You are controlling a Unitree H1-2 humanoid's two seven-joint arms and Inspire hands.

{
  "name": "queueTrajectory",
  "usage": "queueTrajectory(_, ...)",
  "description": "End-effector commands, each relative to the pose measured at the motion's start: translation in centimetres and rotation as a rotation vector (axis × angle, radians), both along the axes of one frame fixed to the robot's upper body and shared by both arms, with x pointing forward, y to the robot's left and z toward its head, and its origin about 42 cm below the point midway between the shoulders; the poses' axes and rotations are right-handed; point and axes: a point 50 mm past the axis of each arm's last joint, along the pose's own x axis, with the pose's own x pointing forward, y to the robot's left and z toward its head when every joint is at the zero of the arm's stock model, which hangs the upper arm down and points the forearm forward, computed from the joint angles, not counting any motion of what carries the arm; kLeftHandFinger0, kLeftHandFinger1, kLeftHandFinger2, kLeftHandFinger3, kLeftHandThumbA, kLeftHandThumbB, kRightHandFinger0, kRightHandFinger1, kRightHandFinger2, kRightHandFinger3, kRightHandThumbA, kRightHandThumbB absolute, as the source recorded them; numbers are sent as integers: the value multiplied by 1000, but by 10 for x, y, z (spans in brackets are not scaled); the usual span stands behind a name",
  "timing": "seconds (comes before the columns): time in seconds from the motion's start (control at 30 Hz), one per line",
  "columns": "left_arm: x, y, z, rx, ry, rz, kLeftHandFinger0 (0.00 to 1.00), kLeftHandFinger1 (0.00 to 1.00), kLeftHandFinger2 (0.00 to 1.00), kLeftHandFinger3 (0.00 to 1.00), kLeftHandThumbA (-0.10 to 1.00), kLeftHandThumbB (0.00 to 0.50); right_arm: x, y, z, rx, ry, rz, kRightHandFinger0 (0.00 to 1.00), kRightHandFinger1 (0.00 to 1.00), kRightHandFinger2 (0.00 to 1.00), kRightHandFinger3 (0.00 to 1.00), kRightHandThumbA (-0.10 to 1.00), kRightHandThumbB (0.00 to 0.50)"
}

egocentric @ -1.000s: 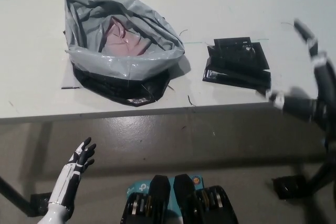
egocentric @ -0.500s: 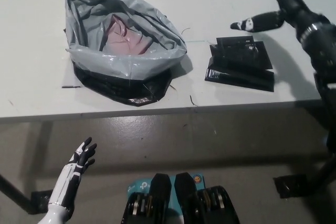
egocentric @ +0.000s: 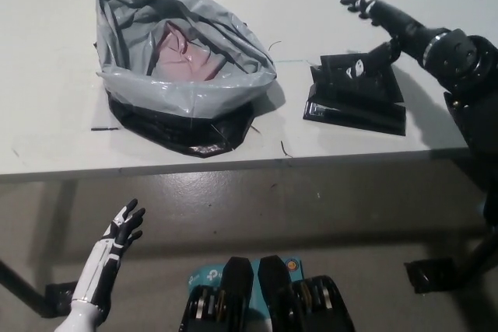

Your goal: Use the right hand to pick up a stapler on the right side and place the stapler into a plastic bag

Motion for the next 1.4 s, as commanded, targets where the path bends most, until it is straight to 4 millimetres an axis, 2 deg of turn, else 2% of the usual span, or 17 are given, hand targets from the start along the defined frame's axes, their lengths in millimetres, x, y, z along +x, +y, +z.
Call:
queueTrajectory(0.0,4,3,14,15,-77,-27,1000,1000,1000,1000,1000,199,4,6,24,-24,-20,39,1000,1000,1000,1000,1000,438)
queueTrajectory(0.07,3,3,14,9,-74,-26,1000,1000,1000,1000,1000,194,3,5,20,-27,-5,41,1000,1000,1000,1000,1000,430)
queueTrajectory(0.27,3,4,12,20,-72,-21,1000,1000,1000,1000,1000,182,3,2,6,-84,10,46,1000,1000,1000,1000,1000,456)
queueTrajectory(0.3,4,3,12,21,-71,-22,1000,1000,1000,1000,1000,183,5,2,2,-114,8,47,1000,1000,1000,1000,1000,472)
queueTrajectory(0.37,4,3,12,18,-68,-19,1000,1000,1000,1000,1000,196,7,2,-8,-201,-5,35,1000,1000,1000,1000,1000,452)
queueTrajectory(0.53,3,3,13,17,-74,-22,1000,1000,1000,1000,1000,195,12,-1,-24,-256,28,18,1000,1000,1000,1000,1000,435)
queueTrajectory(0.6,2,3,14,11,-76,-21,1000,1000,1000,1000,1000,211,14,-2,-25,-269,32,11,1000,1000,1000,1000,1000,439)
queueTrajectory(0.9,4,2,15,7,-78,-33,1000,1000,1000,1000,1000,203,22,-6,-30,-386,46,-10,1000,1000,1000,1000,1000,423)
queueTrajectory(1.1,5,2,16,8,-80,-34,1000,1000,1000,1000,1000,192,25,-8,-31,-346,2,-29,1000,1000,1000,1000,1000,426)
queueTrajectory(1.13,5,2,16,9,-81,-34,1000,1000,1000,1000,1000,192,25,-9,-32,-333,-40,-34,933,1000,1000,1000,1000,431)
queueTrajectory(1.17,6,2,17,8,-79,-33,1000,1000,1000,1000,1000,196,25,-9,-32,-320,-65,-41,825,931,999,1000,998,426)
queueTrajectory(1.2,6,2,17,7,-76,-32,1000,1000,1000,1000,1000,200,25,-9,-33,-296,-139,-58,176,301,446,511,875,399)
queueTrajectory(1.23,6,2,17,6,-76,-32,1000,1000,1000,1000,1000,201,24,-9,-34,-285,-180,-63,7,92,242,283,766,372)
queueTrajectory(1.27,6,2,18,2,-75,-32,1000,1000,1000,1000,1000,201,24,-8,-34,-266,-224,-66,1,63,235,238,729,361)
queueTrajectory(1.33,5,2,18,0,-75,-34,1000,1000,1000,1000,1000,203,23,-6,-35,-237,-258,-66,0,118,345,291,663,338)
queueTrajectory(1.37,5,3,17,1,-77,-35,1000,1000,1000,1000,1000,205,22,-6,-35,-228,-268,-63,0,143,382,317,665,328)
